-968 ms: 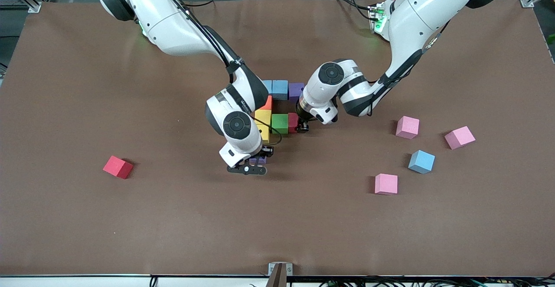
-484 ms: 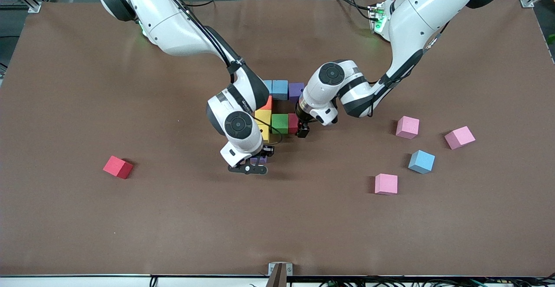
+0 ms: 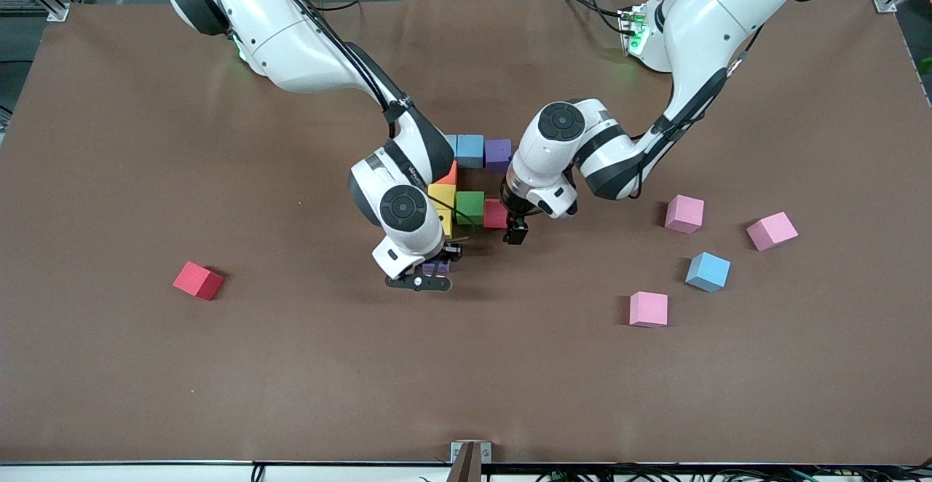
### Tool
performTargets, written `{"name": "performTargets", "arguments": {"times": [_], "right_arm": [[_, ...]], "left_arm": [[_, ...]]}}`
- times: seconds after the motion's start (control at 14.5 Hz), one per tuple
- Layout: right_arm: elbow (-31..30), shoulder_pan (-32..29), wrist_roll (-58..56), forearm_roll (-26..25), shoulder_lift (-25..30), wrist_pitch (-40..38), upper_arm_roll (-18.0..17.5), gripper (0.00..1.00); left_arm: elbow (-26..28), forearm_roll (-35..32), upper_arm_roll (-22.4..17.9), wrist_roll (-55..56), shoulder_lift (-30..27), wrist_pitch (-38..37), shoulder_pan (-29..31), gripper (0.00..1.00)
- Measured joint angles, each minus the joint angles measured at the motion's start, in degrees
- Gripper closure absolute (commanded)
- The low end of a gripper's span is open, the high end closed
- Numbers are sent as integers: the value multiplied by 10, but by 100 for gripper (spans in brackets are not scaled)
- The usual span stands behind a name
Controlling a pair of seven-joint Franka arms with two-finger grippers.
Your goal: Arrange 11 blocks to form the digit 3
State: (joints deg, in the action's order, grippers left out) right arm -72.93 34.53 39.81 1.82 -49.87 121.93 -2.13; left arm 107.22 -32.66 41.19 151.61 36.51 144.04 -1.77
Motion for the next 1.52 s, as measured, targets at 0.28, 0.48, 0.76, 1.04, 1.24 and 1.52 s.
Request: {"name": "performTargets", "arguments": {"times": [0.28, 0.48, 0.76, 1.04, 1.24, 1.52], "right_arm": [[0, 3, 2, 0, 0, 0, 0, 100], [0, 3, 2, 0, -1, 0, 0, 100], [0, 3, 2, -5, -1, -1, 0, 100], [0, 3, 2, -7, -1, -4, 0, 100], [0, 3, 2, -8, -1, -4, 0, 100], [0, 4, 2, -8, -2, -4, 0, 99]], "left_arm": [[-40, 0, 12, -56, -15, -76, 0, 0], [-52, 0, 12, -118, -21, -92, 0, 0], [-74, 0, 10, -228, -21, -115, 7, 0], [-76, 0, 5, -332, -21, -117, 17, 0], [-76, 0, 3, -432, -20, -119, 47, 0], [-76, 0, 2, -568, -16, -137, 96, 0]]}}
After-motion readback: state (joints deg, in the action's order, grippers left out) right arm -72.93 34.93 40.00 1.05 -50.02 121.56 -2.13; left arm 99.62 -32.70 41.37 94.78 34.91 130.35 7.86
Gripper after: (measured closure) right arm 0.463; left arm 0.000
